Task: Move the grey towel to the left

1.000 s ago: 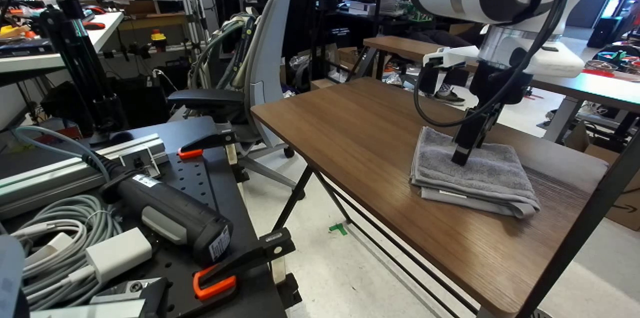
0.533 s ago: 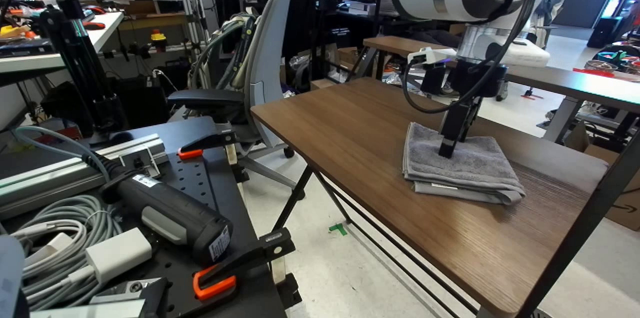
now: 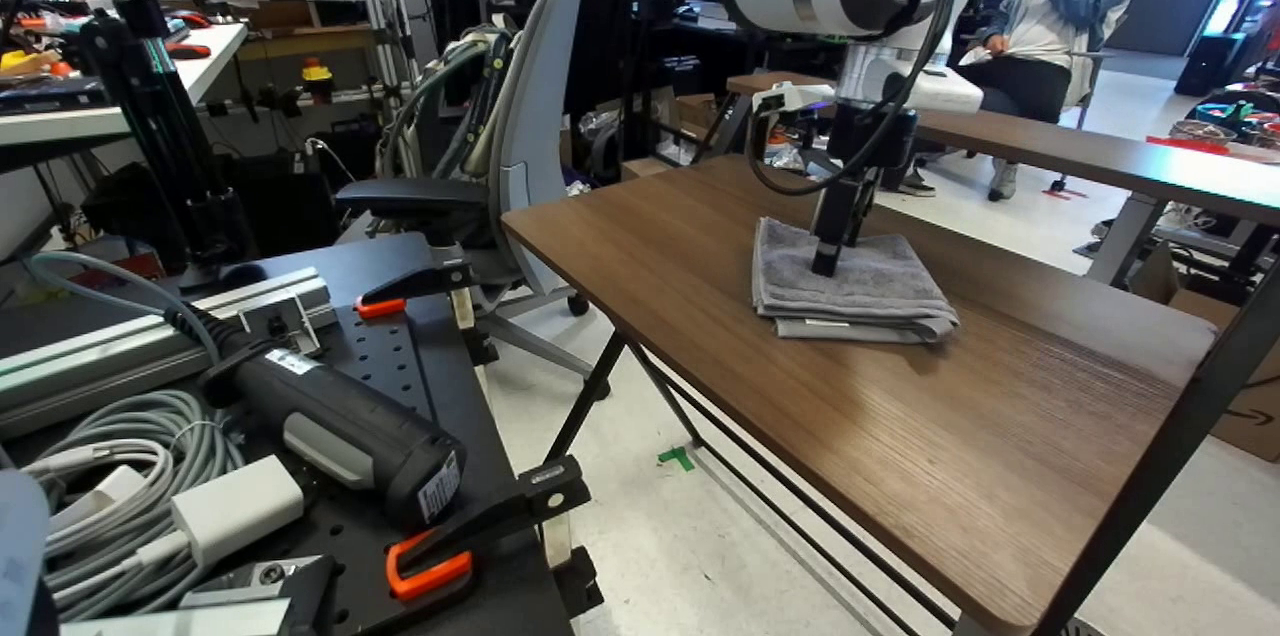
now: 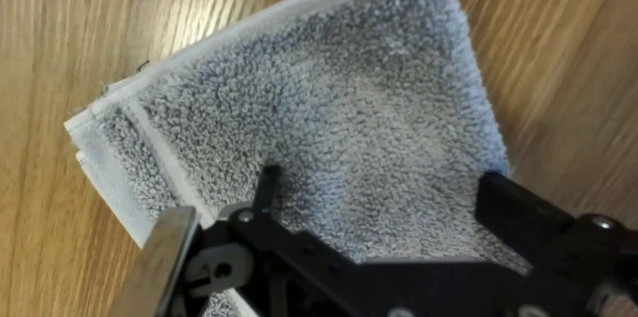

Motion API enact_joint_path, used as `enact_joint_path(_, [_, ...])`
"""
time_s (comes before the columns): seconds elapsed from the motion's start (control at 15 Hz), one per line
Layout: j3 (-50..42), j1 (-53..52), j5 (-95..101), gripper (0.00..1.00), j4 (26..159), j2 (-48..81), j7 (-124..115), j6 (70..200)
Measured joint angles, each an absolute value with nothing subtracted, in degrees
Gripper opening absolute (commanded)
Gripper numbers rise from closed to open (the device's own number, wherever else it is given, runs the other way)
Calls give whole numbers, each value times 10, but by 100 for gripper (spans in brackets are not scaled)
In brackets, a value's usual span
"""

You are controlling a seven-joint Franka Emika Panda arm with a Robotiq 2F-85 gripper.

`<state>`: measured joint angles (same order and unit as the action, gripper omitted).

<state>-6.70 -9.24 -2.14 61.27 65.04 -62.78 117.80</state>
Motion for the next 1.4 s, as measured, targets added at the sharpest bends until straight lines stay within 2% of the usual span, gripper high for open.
enact_joint_path(0.87, [-49,-186,3,100,640,643,-624,1196])
enact_joint_path(1.4, [-33,-219,10,100,811,498,-552,1318])
